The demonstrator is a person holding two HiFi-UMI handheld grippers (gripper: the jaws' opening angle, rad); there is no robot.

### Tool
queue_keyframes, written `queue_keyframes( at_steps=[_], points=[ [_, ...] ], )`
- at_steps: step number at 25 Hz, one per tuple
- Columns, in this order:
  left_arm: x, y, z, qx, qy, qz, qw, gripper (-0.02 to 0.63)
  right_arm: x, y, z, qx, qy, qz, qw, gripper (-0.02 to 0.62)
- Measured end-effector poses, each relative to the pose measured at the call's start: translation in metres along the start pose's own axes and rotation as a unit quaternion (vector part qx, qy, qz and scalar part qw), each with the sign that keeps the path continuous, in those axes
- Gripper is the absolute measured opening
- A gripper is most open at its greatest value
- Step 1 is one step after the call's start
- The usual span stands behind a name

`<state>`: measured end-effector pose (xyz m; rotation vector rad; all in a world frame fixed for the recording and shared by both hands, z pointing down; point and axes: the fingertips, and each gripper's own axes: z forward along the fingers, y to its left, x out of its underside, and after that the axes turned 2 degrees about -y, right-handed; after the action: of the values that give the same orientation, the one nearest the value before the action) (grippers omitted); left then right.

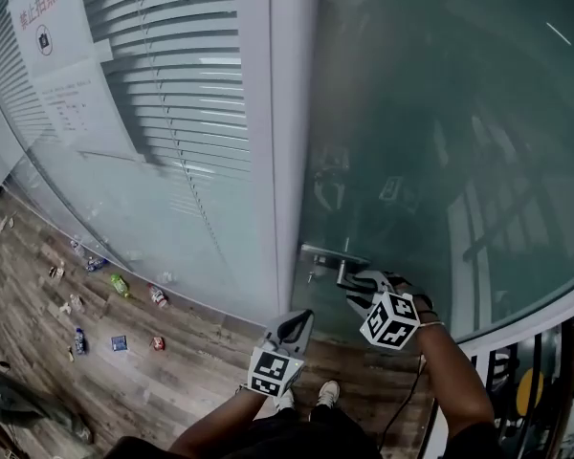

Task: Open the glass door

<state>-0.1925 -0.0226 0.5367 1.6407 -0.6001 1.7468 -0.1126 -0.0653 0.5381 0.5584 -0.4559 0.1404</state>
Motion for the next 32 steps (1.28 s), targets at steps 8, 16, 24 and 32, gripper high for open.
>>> queue_keyframes(
  at_steps=[8,16,24,32],
  points=[
    [0.007,0.01,0.004,-0.025,0.008,-0.009,0.9996,0.003,0.006,0.016,0.034,-0.106,0.037,0.015,0.994,0.16],
    [-0.003,0.015,0.012,-0.035,-0.002,-0.005,0.9994,0.003,0.011,0.01,0.042,-0.092,0.047,0.007,0.995,0.015],
    [-0.005,0.033,0.01,-0.054,-0.004,-0.005,0.9985,0.003,0.003,0.008,0.042,-0.105,0.002,0.043,0.994,0.015],
    [0.003,0.026,0.007,-0.056,0.001,-0.016,0.9983,0.003,-0.008,0.006,0.044,-0.077,-0.103,0.093,0.987,0.015]
  ],
)
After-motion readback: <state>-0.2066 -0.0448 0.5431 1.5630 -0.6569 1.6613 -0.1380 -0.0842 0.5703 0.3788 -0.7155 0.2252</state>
